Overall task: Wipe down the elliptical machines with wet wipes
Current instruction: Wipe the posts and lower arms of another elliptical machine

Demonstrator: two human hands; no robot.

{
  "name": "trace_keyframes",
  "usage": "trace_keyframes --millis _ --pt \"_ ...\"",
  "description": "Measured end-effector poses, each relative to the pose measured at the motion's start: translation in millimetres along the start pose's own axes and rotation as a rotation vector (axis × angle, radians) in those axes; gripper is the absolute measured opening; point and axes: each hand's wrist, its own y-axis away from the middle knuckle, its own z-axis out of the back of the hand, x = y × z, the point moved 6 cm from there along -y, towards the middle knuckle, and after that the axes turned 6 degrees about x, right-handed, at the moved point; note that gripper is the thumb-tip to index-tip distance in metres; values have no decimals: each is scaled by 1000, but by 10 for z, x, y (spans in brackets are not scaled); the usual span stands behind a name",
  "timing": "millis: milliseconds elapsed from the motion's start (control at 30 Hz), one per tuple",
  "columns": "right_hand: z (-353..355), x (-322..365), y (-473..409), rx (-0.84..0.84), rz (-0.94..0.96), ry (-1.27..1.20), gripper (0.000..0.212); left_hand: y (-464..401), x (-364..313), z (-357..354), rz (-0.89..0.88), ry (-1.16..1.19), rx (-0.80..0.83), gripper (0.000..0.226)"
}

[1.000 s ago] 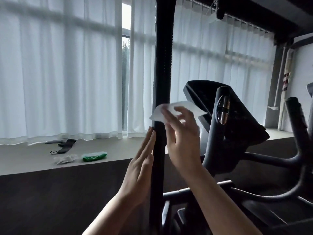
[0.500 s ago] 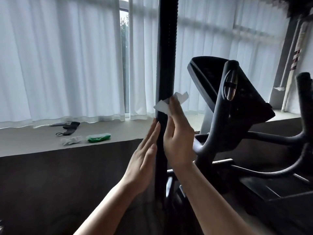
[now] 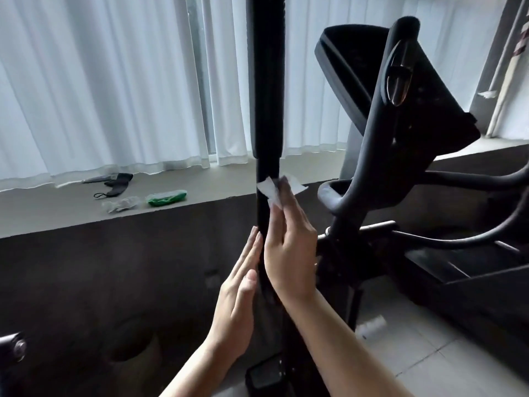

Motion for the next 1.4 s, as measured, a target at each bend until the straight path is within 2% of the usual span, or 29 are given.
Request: trace_keyframes --millis 133,267,467,567,633,800,867,1000,1133,1400 --pt "-44 55 -132 -50 -11 -50 39 30 70 -5 69 145 -6 51" --pt "-17 -332 561 69 -51 -44 41 132 121 -24 87 145 -12 47" --pt "58 -1099 1688 223 -422 -125 38 365 289 -215 -71 -410 35 59" --pt "54 -1420 1744 310 -459 -75 35 446 475 -341 -90 -749 29 64" --pt "46 -1674 1710 390 -479 -46 37 465 567 -402 -78 -883 0 64" --pt "-65 -2312 1394 679 -470 10 44 457 633 -479 -50 -962 -53 68" --pt "-141 -2651 1234 777 -529 67 49 455 622 -488 -34 -986 -52 67" --pt "-262 -3200 1019 792 -706 106 52 498 619 -500 -5 -986 -42 67" --pt "-216 -2987 1014 683 -705 88 46 542 632 -528 30 -982 -43 66" --pt "151 -1649 1557 532 -589 -187 50 549 599 -703 83 -781 -143 65"
